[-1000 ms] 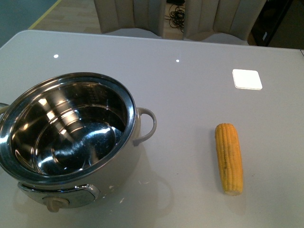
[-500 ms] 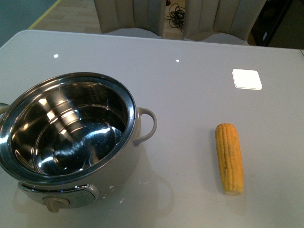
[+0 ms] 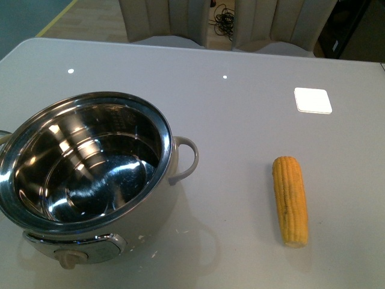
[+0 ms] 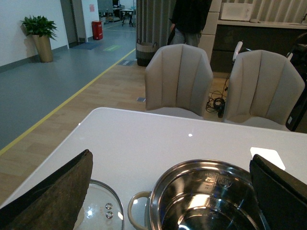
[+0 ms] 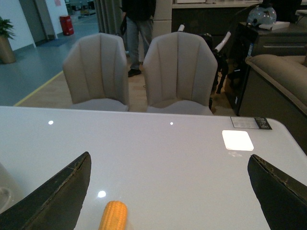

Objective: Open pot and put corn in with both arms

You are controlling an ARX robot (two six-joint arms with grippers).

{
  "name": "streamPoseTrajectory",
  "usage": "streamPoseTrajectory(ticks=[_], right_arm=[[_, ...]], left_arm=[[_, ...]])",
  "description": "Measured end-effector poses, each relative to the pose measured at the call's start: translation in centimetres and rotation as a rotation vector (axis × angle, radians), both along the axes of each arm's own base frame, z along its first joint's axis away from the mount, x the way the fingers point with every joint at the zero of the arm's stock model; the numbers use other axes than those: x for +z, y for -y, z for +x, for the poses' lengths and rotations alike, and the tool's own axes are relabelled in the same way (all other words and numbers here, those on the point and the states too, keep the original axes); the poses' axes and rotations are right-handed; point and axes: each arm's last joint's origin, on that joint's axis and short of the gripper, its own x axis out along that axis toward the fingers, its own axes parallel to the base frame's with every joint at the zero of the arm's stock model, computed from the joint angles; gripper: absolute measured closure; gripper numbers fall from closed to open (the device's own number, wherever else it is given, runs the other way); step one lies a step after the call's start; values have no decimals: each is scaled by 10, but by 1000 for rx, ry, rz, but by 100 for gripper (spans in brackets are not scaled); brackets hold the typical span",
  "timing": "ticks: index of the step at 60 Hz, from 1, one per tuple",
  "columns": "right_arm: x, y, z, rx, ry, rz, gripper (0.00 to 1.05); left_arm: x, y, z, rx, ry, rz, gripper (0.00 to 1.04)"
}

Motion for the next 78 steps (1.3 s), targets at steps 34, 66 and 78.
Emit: streamPoseTrajectory(ticks=[34,66,78], right_arm=[[-47,-31,56,-21,-826,109,9],[-137,-70,148,80,-946,74,9],[-159,-75,163,101,-985,49,9]], left_arm=[[0,0,0,0,0,0,7],[0,0,0,0,0,0,7],[0,0,0,0,0,0,7]])
